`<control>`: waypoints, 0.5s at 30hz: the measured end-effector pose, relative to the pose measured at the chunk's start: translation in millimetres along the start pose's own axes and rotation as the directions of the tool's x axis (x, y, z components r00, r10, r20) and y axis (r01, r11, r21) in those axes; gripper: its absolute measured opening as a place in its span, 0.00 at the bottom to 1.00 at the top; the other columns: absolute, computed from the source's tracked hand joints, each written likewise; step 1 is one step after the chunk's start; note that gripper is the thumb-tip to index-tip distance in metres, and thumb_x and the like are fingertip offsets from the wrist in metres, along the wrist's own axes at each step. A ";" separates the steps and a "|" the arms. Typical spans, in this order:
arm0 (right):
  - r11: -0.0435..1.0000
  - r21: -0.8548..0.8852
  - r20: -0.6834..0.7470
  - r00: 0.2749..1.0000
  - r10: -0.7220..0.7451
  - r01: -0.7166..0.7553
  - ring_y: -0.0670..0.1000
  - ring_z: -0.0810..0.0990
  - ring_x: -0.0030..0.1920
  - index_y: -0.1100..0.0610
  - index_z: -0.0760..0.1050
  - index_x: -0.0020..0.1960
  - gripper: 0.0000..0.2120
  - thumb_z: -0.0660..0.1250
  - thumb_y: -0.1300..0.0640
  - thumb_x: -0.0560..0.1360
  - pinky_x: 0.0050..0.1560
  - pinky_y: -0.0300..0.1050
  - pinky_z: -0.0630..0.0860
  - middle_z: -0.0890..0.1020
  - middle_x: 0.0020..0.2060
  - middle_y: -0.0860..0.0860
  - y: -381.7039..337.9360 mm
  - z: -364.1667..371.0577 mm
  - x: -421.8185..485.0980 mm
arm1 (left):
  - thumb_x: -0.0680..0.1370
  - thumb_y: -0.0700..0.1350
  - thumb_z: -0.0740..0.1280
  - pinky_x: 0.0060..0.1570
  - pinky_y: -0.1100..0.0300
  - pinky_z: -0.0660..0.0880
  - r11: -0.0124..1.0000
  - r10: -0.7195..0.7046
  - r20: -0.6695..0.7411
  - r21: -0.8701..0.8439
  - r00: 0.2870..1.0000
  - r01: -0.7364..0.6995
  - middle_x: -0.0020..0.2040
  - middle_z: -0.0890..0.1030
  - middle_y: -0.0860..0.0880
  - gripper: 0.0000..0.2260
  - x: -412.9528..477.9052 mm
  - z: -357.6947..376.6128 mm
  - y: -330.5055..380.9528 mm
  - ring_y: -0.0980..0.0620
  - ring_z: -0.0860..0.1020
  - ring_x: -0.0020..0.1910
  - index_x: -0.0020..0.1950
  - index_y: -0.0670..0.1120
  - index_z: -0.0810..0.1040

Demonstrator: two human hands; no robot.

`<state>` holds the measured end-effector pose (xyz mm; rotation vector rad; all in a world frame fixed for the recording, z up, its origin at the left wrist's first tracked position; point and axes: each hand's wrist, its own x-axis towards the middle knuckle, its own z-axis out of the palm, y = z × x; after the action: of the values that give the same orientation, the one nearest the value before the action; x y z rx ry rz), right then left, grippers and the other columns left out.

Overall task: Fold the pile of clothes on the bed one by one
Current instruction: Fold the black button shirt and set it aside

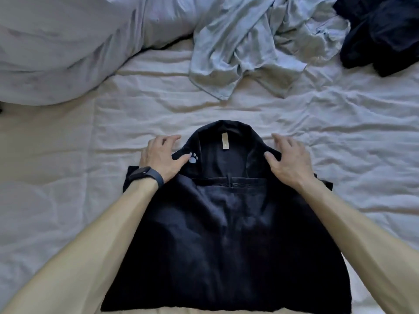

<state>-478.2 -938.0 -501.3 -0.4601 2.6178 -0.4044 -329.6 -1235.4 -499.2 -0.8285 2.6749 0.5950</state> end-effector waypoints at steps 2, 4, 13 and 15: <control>0.997 -0.001 0.002 0.997 -0.073 0.073 0.59 0.73 0.65 0.49 0.76 0.67 0.17 0.65 0.47 0.80 0.65 0.58 0.70 0.78 0.61 0.52 1.6 6.8 17.7 | 0.76 0.58 0.70 0.62 0.53 0.66 0.997 0.080 0.012 -0.022 0.997 -0.080 0.61 0.75 0.51 0.13 12.3 6.2 2.8 0.48 0.70 0.64 0.59 0.57 0.80; 0.993 0.079 0.000 0.996 -0.088 0.087 0.57 0.77 0.56 0.51 0.80 0.56 0.10 0.64 0.47 0.81 0.56 0.53 0.72 0.80 0.50 0.50 5.0 7.9 28.5 | 0.78 0.55 0.69 0.56 0.54 0.68 0.992 0.071 0.007 -0.108 0.997 -0.070 0.54 0.77 0.51 0.07 22.9 5.7 5.0 0.47 0.73 0.58 0.49 0.53 0.81; 0.998 0.061 0.183 0.983 0.021 -0.032 0.60 0.79 0.45 0.55 0.69 0.35 0.21 0.58 0.48 0.85 0.40 0.47 0.59 0.79 0.35 0.56 15.2 -13.7 49.4 | 0.84 0.55 0.57 0.48 0.55 0.67 0.996 -0.064 0.284 -0.048 0.957 0.081 0.54 0.82 0.40 0.17 57.3 -6.5 4.4 0.38 0.77 0.56 0.54 0.44 0.79; 0.992 0.098 0.103 0.992 0.071 -0.081 0.61 0.79 0.48 0.55 0.71 0.40 0.19 0.58 0.46 0.84 0.43 0.49 0.64 0.80 0.39 0.57 16.7 -8.9 52.4 | 0.84 0.57 0.56 0.48 0.52 0.71 0.996 -0.080 0.282 -0.023 0.956 0.090 0.49 0.81 0.42 0.17 59.6 -3.7 4.7 0.38 0.78 0.52 0.51 0.46 0.77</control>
<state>-530.8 -941.1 -519.4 -0.3372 2.4963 -0.4747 -380.4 -1261.8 -516.9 -0.7973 2.3668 0.6851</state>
